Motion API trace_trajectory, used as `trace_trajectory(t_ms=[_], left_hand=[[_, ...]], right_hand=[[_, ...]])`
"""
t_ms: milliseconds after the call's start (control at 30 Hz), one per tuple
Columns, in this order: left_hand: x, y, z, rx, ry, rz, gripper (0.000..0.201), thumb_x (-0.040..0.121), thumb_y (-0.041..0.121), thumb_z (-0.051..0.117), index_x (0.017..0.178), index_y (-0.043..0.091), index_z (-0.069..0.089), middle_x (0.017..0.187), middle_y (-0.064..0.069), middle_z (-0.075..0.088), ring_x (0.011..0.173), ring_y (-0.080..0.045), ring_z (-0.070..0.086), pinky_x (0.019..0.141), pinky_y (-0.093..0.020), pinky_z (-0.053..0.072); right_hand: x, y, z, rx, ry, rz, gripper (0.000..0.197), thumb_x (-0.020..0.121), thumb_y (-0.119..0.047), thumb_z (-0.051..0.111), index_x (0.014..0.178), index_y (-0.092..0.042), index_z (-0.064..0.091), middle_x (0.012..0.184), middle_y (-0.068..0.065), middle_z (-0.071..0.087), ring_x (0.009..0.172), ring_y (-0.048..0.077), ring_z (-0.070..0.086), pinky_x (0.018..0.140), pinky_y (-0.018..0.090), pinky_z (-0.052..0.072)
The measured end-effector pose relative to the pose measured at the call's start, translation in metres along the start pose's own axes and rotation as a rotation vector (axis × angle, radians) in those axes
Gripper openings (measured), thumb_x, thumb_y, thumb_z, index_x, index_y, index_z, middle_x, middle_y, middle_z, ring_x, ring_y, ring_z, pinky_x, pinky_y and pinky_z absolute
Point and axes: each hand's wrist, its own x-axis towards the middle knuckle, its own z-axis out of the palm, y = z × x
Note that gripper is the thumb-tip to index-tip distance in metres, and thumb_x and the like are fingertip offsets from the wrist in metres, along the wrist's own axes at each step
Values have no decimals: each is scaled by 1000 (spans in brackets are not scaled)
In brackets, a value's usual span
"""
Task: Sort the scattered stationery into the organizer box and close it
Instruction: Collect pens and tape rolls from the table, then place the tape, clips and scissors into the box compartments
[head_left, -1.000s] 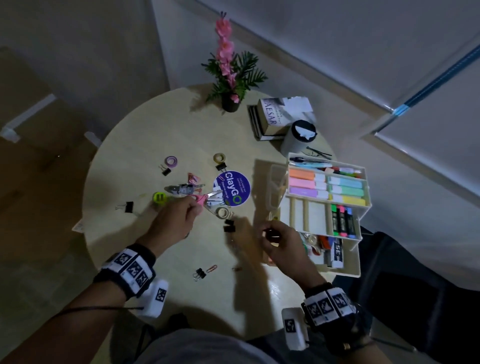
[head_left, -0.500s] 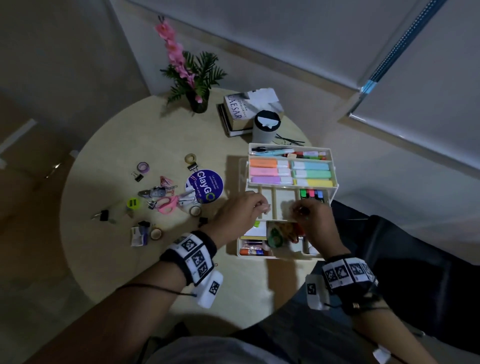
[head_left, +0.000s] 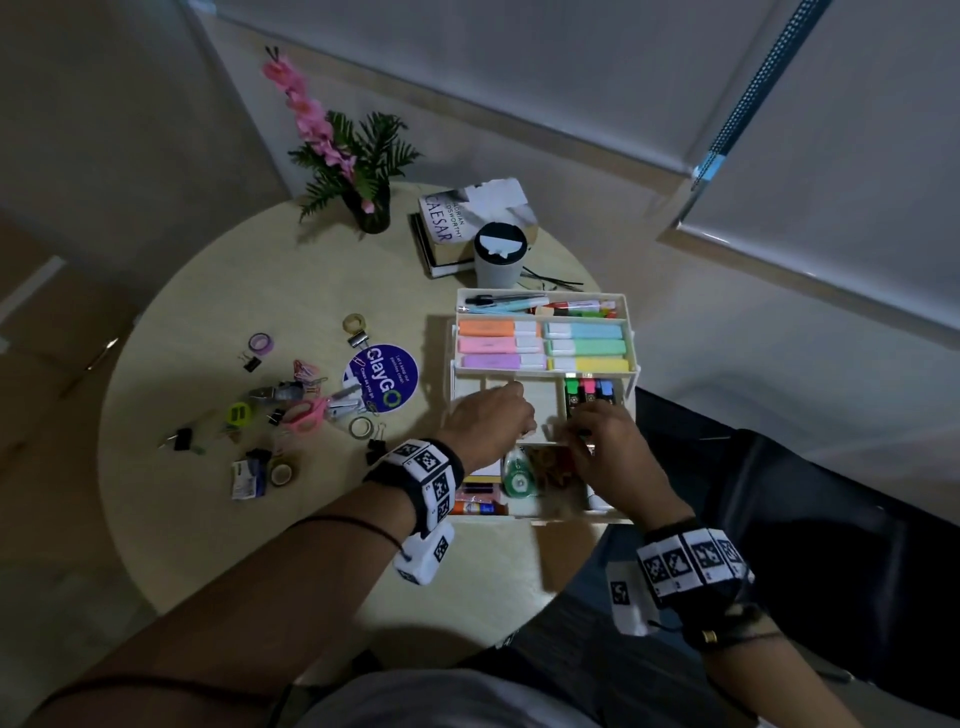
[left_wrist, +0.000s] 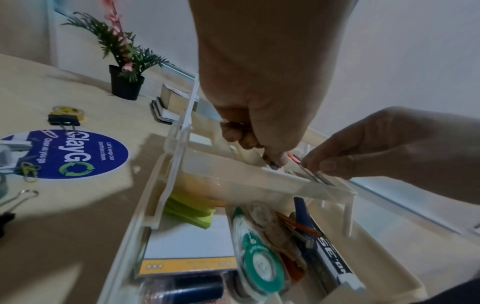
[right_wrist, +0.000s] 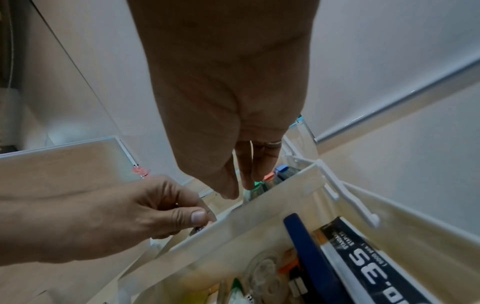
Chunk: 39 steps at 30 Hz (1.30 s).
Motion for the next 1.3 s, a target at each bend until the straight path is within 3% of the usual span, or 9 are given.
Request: trace_trajectory(t_ms=[100,333,433,733,900,967,1033,1133,1300], left_hand=[[1,1,0,-25,44,-12,29,102,17,56,79,7,71,90,-6,56,78,-27,65,63,-30,42],[-19,-17,-9,-162,144,47,28,108,31,55,116,17,77,103,1,63,92,-21,65,70,-29,41],[-42,-47,-10,-230,192,51,25,105,31,59,118,20,76,102,4,64,89,-16,64,71,-29,46],[-170,-178,-3,-282,210,-227,14,95,29,74,108,26,77,84,14,58,71,-2,54,67,-28,47],[-237,-247,15,-347,111,-475,29,89,20,79,118,22,74,102,5,67,90,-16,66,84,-36,57],[-257,-268,21,-376,156,-520,32,86,15,81,117,21,74,114,1,67,99,-19,66,87,-31,54],[-269,-285,25,-372,165,-534,34,84,12,82,116,19,74,119,2,63,100,-19,65,83,-25,47],[-273,-305,31,-365,161,-507,34,80,11,82,111,19,73,127,3,60,110,-20,64,80,-22,41],[-263,-326,38,-323,168,-401,29,78,17,84,104,23,71,154,4,49,137,-19,51,100,-33,50]], right_hand=[[-2,6,-4,5,7,28,10,92,-6,72,99,-12,77,110,3,67,101,20,61,87,39,58],[7,-26,-5,13,26,-9,13,92,-5,71,103,-11,74,104,3,66,95,18,60,82,31,51],[19,-55,7,46,16,-89,14,93,-5,70,104,-11,73,100,2,67,86,16,61,75,31,51],[55,-147,77,86,-234,-212,18,93,-9,64,106,-17,74,97,0,73,80,16,66,73,33,53],[65,-185,119,39,-394,-267,22,92,-29,53,98,-21,73,93,-2,69,79,17,65,71,39,54],[68,-201,130,6,-413,-282,12,92,-20,61,93,-17,73,93,-1,69,81,18,65,72,35,52],[73,-213,143,0,-425,-306,8,90,-9,68,88,-15,73,90,1,69,81,20,64,73,33,50],[85,-225,167,-24,-468,-292,13,89,-7,69,96,-16,75,96,2,69,84,21,66,76,33,54],[111,-249,197,-85,-457,-285,18,93,-14,71,111,-14,74,111,5,69,94,21,66,80,27,48]])
